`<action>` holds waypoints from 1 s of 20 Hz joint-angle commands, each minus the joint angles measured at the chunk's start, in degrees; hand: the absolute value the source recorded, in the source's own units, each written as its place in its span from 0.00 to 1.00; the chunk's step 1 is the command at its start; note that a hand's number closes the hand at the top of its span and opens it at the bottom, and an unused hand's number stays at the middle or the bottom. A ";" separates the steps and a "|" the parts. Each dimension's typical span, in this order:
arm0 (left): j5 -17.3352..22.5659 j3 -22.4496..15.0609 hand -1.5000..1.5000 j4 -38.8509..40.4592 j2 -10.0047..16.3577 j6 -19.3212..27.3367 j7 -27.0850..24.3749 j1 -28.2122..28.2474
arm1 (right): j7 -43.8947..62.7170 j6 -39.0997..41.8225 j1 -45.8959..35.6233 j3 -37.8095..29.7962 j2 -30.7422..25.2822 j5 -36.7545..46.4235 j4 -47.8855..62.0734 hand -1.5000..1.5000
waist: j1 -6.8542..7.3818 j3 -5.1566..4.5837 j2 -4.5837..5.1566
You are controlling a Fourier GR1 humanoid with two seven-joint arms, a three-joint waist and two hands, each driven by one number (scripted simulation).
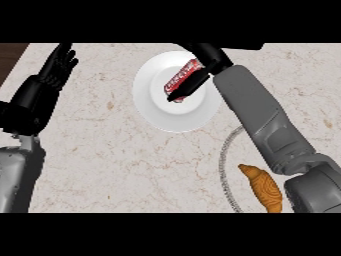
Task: Pick the can from the placemat and place it in the plate
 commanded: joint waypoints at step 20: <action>0.23 0.04 0.50 -0.68 -0.86 0.06 0.43 -0.84 | -8.78 19.06 6.78 -2.28 -21.90 -1.35 -1.22 0.00 | 1.26 0.27 1.66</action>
